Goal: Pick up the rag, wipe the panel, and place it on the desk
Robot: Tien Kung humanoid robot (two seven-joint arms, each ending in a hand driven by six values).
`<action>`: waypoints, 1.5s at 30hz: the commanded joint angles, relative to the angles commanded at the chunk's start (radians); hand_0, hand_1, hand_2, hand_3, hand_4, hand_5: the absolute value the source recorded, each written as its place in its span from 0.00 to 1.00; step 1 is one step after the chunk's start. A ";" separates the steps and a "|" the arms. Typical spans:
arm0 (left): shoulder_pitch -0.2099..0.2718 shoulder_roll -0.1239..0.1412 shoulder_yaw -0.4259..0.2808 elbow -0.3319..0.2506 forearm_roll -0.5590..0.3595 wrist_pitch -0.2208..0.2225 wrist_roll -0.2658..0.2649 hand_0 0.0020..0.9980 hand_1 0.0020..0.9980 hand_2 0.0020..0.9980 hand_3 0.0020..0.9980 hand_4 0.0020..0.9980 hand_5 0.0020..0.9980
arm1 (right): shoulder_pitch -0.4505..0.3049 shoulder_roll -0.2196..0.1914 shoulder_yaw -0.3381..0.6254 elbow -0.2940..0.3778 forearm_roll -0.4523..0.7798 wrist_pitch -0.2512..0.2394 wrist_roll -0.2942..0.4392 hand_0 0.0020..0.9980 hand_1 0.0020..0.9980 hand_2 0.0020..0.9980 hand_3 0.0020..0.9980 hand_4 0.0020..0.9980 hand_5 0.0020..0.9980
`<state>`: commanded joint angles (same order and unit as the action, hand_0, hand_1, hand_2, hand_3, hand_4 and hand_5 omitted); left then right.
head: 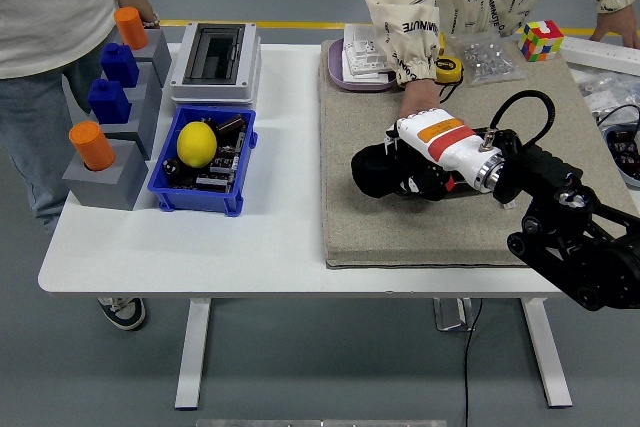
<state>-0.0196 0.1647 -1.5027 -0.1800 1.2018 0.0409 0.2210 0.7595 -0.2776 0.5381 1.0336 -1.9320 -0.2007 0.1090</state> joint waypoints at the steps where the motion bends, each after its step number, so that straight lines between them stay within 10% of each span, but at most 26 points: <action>1: 0.000 0.000 0.001 0.000 -0.001 0.000 0.000 0.65 0.70 0.75 0.57 0.60 0.48 | 0.002 0.000 -0.001 0.001 0.001 0.000 0.000 0.24 0.33 0.38 0.37 0.91 0.00; 45: 0.005 -0.001 -0.002 0.000 0.002 0.000 0.000 0.65 0.70 0.75 0.57 0.60 0.48 | -0.093 -0.218 0.234 -0.150 -0.024 0.014 0.009 0.24 0.33 0.38 0.37 0.92 0.00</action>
<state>-0.0151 0.1638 -1.5044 -0.1800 1.2037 0.0410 0.2210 0.6663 -0.4959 0.7719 0.8835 -1.9565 -0.1869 0.1177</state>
